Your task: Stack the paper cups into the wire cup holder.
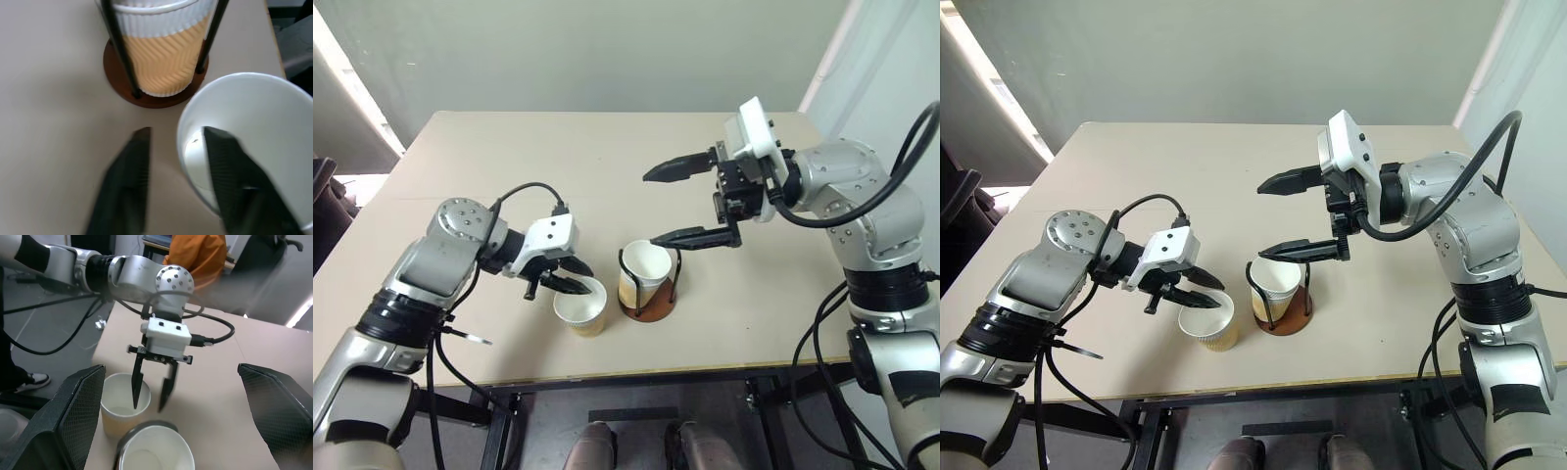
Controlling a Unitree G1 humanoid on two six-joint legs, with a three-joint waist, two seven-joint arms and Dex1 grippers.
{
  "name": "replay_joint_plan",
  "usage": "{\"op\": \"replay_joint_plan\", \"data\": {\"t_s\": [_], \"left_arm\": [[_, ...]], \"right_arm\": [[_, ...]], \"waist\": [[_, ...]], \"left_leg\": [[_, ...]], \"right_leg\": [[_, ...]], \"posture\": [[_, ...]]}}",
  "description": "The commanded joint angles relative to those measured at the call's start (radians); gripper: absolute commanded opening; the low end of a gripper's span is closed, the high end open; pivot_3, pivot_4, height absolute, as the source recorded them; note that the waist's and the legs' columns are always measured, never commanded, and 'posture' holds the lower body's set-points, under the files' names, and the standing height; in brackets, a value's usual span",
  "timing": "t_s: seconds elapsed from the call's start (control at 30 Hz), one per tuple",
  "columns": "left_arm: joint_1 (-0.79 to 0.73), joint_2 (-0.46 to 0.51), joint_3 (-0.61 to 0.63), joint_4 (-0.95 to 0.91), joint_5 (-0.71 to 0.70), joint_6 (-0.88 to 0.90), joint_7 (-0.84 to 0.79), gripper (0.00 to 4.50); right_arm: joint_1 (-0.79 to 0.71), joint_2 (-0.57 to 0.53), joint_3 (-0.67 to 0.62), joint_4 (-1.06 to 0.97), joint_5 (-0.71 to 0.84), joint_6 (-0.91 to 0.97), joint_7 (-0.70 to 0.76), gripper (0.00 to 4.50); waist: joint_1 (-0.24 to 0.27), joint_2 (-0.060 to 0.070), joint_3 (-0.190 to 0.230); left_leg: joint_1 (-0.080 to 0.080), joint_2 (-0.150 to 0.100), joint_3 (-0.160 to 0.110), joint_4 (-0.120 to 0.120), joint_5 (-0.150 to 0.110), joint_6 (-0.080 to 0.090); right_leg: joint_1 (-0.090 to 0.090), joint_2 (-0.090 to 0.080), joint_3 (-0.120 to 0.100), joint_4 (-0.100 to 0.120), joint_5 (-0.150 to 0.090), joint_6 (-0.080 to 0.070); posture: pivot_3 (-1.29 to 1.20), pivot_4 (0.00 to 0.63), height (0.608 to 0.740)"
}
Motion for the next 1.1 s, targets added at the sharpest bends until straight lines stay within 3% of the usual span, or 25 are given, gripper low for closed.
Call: {"op": "replay_joint_plan", "data": {"t_s": [0.03, 0.07, 0.33, 0.5, 0.6, 0.77, 0.93, 1.1], "left_arm": [[-0.007, 0.008, 0.027, -0.032, -0.013, 0.002, -0.022, 0.28], [-0.005, 0.01, 0.029, -0.035, -0.016, 0.003, -0.026, 0.02], [-0.015, 0.03, 0.114, -0.043, -0.092, 0.034, -0.048, 0.02], [-0.225, 0.057, 0.323, 0.098, -0.272, 0.093, -0.085, 0.02], [-0.333, 0.036, 0.333, 0.152, -0.314, 0.096, -0.122, 0.02], [-0.454, -0.055, 0.243, 0.183, -0.396, 0.08, -0.132, 0.02], [-0.507, -0.126, 0.029, 0.273, -0.308, -0.082, -0.132, 0.02], [-0.57, -0.197, -0.061, 0.401, -0.281, -0.188, -0.132, 0.02]], "right_arm": [[-0.004, -0.016, -0.004, -0.027, -0.008, -0.016, -0.004, 4.5], [-0.004, -0.016, -0.005, -0.026, -0.009, -0.018, -0.006, 4.5], [-0.01, -0.063, -0.036, -0.016, 0.02, 0.019, 0.034, 4.5], [0.06, -0.279, -0.105, 0.017, 0.069, 0.056, 0.191, 4.5], [0.076, -0.32, -0.148, 0.048, 0.086, 0.061, 0.185, 4.5], [0.095, -0.346, -0.167, 0.053, 0.073, 0.048, 0.165, 4.5], [0.126, -0.356, -0.182, 0.003, 0.088, 0.067, 0.134, 4.5], [0.187, -0.382, -0.215, -0.05, 0.099, 0.098, 0.088, 4.5]], "waist": [[0.0, 0.0, 0.0], [0.0, 0.0, 0.0], [0.001, 0.0, 0.0], [0.016, -0.002, 0.0], [0.013, 0.0, -0.002], [0.012, 0.002, -0.003], [0.012, 0.002, -0.002], [0.012, 0.001, -0.002]], "left_leg": [[0.0, 0.0, 0.0, 0.0, 0.0, 0.0], [0.0, 0.0, 0.0, 0.0, 0.0, 0.0], [0.0, 0.0, 0.0, 0.001, 0.0, 0.0], [-0.006, 0.0, -0.001, 0.002, 0.001, 0.001], [-0.007, 0.0, 0.001, 0.002, 0.001, 0.002], [0.001, -0.003, 0.004, 0.001, 0.0, 0.004], [0.001, -0.003, 0.006, 0.004, 0.001, 0.007], [-0.001, -0.003, 0.006, 0.007, 0.0, 0.009]], "right_leg": [[0.0, 0.0, 0.0, 0.0, 0.0, 0.0], [0.0, 0.0, 0.0, 0.0, 0.0, 0.0], [0.0, 0.0, 0.0, 0.0, 0.0, 0.001], [-0.001, 0.0, -0.002, -0.001, 0.0, 0.001], [-0.001, -0.001, 0.0, -0.003, 0.001, 0.002], [0.004, -0.001, 0.008, -0.001, 0.0, 0.009], [0.004, -0.001, 0.01, -0.002, 0.002, 0.013], [0.004, -0.001, 0.011, -0.003, 0.002, 0.016]], "posture": [[0.0, 0.15, 0.74], [0.0, 0.15, 0.74], [0.0, 0.15, 0.74], [0.0, 0.15, 0.74], [0.0, 0.15, 0.74], [0.0, 0.15, 0.74], [0.0, 0.15, 0.74], [0.0, 0.15, 0.74]]}}
